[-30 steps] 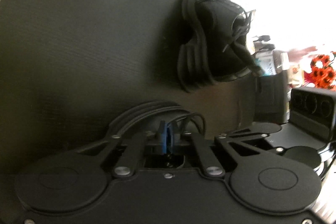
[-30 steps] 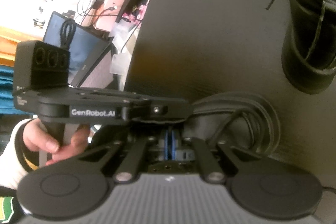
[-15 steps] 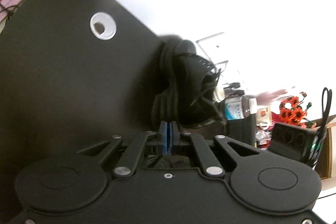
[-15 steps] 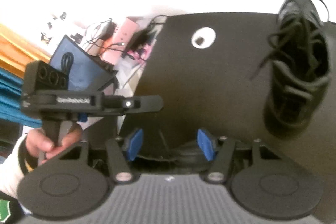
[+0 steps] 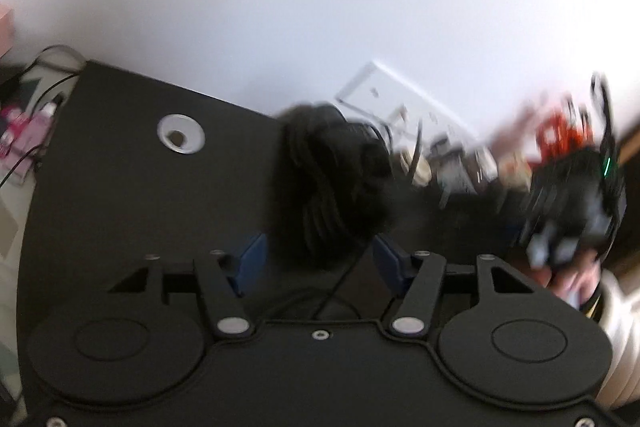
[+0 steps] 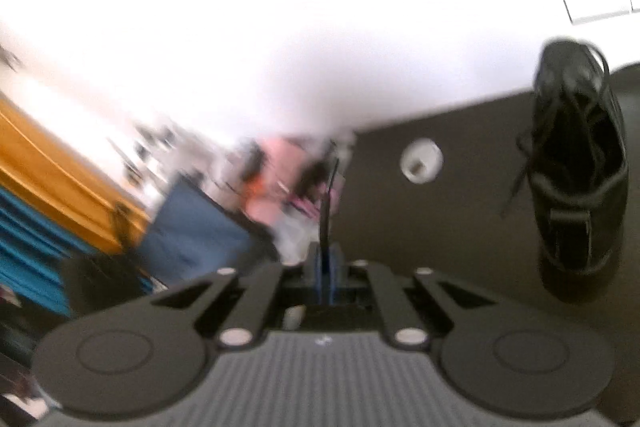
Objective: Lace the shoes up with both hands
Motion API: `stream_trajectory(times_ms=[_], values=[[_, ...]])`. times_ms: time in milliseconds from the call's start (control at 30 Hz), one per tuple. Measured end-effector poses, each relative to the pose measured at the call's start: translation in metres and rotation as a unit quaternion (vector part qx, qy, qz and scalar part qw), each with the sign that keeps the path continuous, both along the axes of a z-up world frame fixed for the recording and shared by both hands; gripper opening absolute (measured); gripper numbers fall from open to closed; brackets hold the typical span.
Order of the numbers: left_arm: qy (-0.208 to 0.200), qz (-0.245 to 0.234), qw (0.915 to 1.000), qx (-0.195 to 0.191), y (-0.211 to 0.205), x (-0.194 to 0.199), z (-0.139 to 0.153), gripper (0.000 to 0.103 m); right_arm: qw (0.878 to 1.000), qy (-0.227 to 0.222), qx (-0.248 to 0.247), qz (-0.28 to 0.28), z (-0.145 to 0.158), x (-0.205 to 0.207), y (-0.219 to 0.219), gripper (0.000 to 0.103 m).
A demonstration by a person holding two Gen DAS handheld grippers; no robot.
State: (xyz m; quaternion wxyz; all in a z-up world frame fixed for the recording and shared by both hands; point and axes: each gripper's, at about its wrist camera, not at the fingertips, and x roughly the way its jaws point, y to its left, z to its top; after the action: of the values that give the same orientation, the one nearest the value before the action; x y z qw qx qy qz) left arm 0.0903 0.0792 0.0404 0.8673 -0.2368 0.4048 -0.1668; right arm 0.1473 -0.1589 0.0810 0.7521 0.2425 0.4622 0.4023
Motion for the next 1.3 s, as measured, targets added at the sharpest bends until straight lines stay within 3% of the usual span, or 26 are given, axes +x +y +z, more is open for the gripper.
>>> stream_trajectory(times_ms=[133, 200, 233, 267, 300, 433, 467, 500, 567, 633, 733, 933, 1167, 1300], values=[[-0.022, -0.046, 0.9968, 0.061, -0.042, 0.002, 0.004, 0.059, 0.997, -0.03, 0.065, -0.015, 0.026, -0.01, -0.014, 0.004], [-0.021, -0.055, 0.9954, 0.075, -0.054, 0.004, 0.003, 0.051, 0.994, -0.048, 0.1, -0.013, 0.04, -0.018, -0.018, 0.004], [-0.017, -0.055, 0.9949, 0.082, -0.057, 0.005, 0.001, 0.037, 0.991, -0.057, 0.117, -0.013, 0.047, -0.021, -0.02, 0.004], [-0.013, -0.055, 0.9951, 0.082, -0.058, 0.006, -0.001, 0.011, 0.989, -0.066, 0.134, -0.013, 0.053, -0.025, -0.022, 0.004], [-0.009, -0.053, 0.9958, 0.074, -0.057, 0.007, -0.002, 0.004, 0.986, -0.073, 0.148, -0.013, 0.059, -0.028, -0.024, 0.004], [-0.006, -0.029, 0.9976, 0.063, -0.051, 0.008, 0.001, 0.002, 0.987, -0.102, 0.118, -0.024, 0.068, -0.044, -0.032, 0.009], [-0.007, -0.023, 0.9978, 0.062, -0.048, 0.007, 0.002, 0.002, 0.989, -0.103, 0.105, -0.029, 0.067, -0.047, -0.035, 0.02], [-0.008, -0.017, 0.9981, 0.059, -0.045, 0.006, 0.003, 0.002, 0.99, -0.095, 0.095, -0.038, 0.062, -0.048, -0.04, 0.047], [-0.01, -0.004, 0.9986, 0.053, -0.041, 0.007, 0.006, 0.002, 0.991, -0.081, 0.077, -0.066, 0.05, -0.054, -0.055, 0.066], [-0.022, 0.009, 0.9984, 0.051, -0.036, 0.004, 0.013, 0.002, 0.991, -0.067, 0.061, -0.096, 0.035, -0.058, -0.077, 0.066], [-0.047, 0.02, 0.9978, 0.042, -0.031, 0.0, 0.026, 0.002, 0.986, -0.004, 0.044, -0.158, -0.002, -0.064, -0.11, 0.066], [-0.08, 0.021, 0.9958, 0.039, -0.031, -0.009, 0.052, 0.002, 0.956, 0.087, -0.005, -0.279, -0.062, -0.096, -0.169, 0.066], [-0.089, 0.005, 0.9944, 0.057, -0.044, -0.024, 0.062, 0.002, 0.907, 0.062, -0.121, -0.399, -0.071, -0.12, -0.226, 0.066], [-0.106, 0.008, 0.9931, 0.048, -0.045, -0.03, 0.073, 0.002, 0.898, 0.062, -0.136, -0.413, -0.074, -0.122, -0.236, 0.066]])
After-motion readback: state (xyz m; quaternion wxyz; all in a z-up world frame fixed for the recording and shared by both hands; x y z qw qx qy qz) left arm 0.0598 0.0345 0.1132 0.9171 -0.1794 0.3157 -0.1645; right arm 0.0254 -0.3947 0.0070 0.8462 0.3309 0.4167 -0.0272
